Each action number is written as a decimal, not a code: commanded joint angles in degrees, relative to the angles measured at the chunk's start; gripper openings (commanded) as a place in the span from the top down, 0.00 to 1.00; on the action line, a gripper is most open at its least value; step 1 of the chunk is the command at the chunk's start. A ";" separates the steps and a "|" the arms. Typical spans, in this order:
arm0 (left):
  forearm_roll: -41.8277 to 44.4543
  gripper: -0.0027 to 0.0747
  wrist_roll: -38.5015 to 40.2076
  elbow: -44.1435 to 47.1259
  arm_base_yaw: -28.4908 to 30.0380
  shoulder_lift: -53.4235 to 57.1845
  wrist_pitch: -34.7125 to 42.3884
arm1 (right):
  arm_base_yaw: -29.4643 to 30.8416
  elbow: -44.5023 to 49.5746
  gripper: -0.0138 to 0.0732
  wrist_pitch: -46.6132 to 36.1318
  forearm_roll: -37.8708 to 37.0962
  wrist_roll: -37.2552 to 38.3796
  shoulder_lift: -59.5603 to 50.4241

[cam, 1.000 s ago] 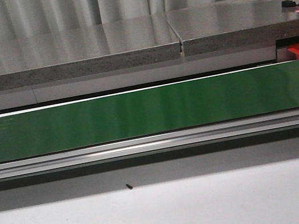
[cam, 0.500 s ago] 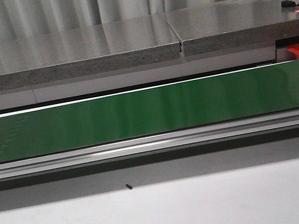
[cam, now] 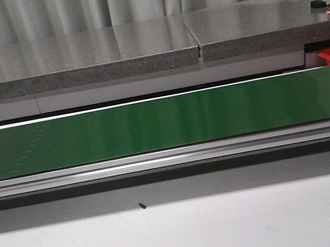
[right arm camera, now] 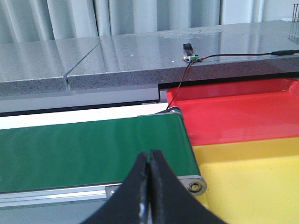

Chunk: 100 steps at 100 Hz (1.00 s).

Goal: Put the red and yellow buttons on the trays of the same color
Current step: 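Grasp another yellow button from the cluster with the left gripper, then set the second yellow button on the green belt and release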

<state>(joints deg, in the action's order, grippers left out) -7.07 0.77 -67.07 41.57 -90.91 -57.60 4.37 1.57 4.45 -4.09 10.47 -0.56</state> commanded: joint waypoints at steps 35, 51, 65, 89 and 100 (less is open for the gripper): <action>-3.70 0.25 -0.13 -1.29 -0.05 -6.33 9.17 | 0.31 -0.81 0.92 -4.45 -0.69 -0.05 -1.22; -4.69 0.25 -0.13 -1.29 -0.05 -8.93 12.34 | 0.31 -0.81 0.92 -4.45 -0.69 -0.05 -1.22; -5.04 0.34 -0.13 -1.29 -0.63 -9.63 13.74 | 0.31 -0.81 0.92 -4.45 -0.69 -0.05 -1.22; -6.17 0.63 -0.13 -1.29 -0.63 -9.63 14.01 | 0.31 -0.81 0.92 -4.45 -0.69 -0.05 -1.22; -6.17 0.69 -0.28 -1.29 -0.63 -9.40 13.68 | 0.31 -0.81 0.92 -4.45 -0.69 -0.05 -1.22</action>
<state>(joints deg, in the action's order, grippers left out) -12.04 0.68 -67.07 41.33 -102.77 -45.04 4.37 1.57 4.45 -4.09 10.47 -0.56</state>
